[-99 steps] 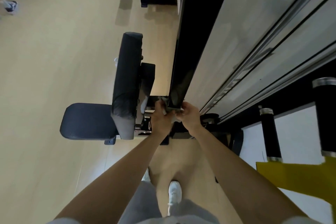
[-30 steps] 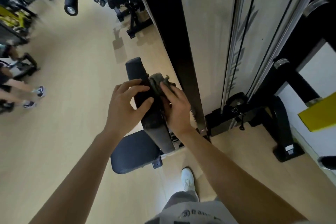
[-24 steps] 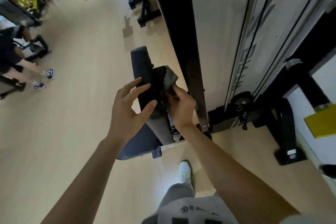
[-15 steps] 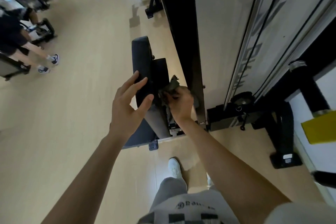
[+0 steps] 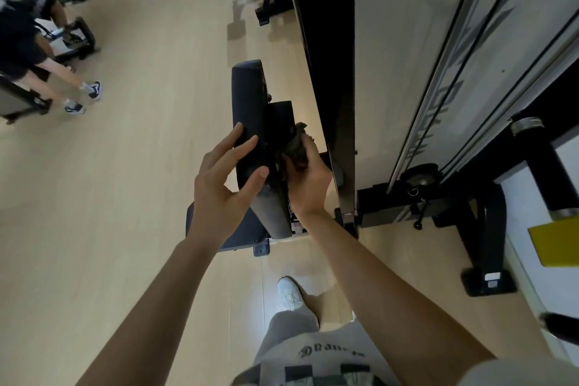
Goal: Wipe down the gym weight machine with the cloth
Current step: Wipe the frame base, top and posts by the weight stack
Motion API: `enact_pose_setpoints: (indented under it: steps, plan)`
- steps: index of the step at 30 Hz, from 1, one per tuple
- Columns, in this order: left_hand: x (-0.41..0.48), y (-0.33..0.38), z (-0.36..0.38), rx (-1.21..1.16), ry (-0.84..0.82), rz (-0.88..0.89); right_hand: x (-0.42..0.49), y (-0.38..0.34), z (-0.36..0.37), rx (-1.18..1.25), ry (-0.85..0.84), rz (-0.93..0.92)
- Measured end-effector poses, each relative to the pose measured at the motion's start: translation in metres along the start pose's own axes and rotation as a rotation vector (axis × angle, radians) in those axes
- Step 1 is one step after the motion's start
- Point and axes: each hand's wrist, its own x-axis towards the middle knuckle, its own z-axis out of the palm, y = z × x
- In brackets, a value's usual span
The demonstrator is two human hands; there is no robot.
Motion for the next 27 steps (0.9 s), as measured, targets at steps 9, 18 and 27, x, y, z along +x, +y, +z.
enact_pose_setpoints:
  steps: [9,18,27]
  plan:
    - [0.0,-0.003,0.001,0.009,0.0,0.01,0.008,0.052,0.017,-0.035,-0.014,0.019]
    - [-0.002,-0.002,0.004,-0.023,0.012,0.006,0.011,0.074,0.001,-0.374,-0.107,0.038]
    - [-0.005,-0.002,0.008,-0.059,0.039,0.001,-0.018,0.099,-0.027,-0.476,0.056,-0.145]
